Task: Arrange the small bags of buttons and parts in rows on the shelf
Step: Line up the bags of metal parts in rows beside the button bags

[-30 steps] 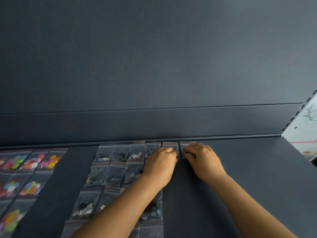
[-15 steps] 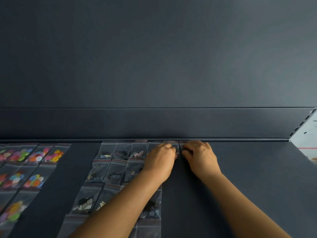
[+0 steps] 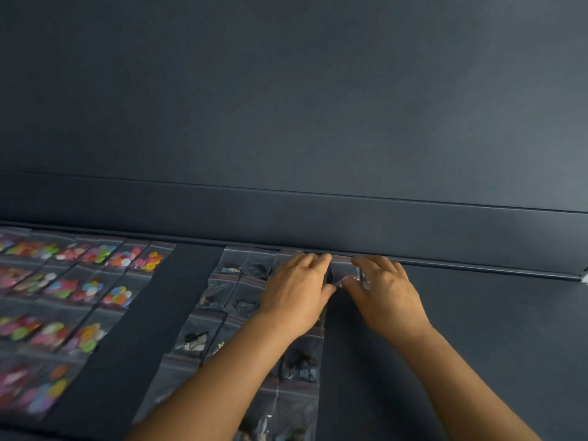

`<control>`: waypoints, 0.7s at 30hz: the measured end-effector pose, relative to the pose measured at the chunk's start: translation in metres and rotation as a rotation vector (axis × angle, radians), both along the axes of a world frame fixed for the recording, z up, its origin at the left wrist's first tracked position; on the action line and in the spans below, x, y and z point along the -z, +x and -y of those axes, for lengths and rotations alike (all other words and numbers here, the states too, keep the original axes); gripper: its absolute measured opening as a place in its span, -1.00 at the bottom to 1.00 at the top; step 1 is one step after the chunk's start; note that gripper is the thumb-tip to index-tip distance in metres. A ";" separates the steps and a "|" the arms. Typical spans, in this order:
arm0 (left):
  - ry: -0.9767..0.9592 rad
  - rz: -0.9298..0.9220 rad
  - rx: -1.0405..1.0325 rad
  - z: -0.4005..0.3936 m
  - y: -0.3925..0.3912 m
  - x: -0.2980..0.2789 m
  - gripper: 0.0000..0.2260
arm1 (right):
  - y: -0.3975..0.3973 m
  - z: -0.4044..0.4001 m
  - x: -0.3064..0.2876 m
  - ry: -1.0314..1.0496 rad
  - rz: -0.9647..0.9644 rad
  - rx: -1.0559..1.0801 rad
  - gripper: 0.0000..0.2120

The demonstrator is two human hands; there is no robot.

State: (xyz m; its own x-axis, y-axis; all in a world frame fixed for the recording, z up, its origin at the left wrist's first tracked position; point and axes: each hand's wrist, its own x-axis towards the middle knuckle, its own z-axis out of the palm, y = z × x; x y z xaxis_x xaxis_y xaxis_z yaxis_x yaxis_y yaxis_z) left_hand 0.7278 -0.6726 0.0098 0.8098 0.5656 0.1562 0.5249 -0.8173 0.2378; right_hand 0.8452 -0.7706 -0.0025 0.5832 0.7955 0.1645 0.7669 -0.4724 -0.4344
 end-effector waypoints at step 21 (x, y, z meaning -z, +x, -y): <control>-0.049 0.058 -0.406 -0.049 -0.363 -0.005 -0.48 | -0.319 -0.099 -0.020 -0.078 0.013 -0.463 -0.42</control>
State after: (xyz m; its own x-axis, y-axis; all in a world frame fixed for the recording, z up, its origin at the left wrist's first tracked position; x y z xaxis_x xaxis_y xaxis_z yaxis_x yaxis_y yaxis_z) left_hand 0.3649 -0.6232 0.0149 0.5099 0.8453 0.1596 0.7871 -0.5333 0.3099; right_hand 0.5258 -0.6717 0.0172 0.1628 0.9817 0.0985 0.9097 -0.1107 -0.4003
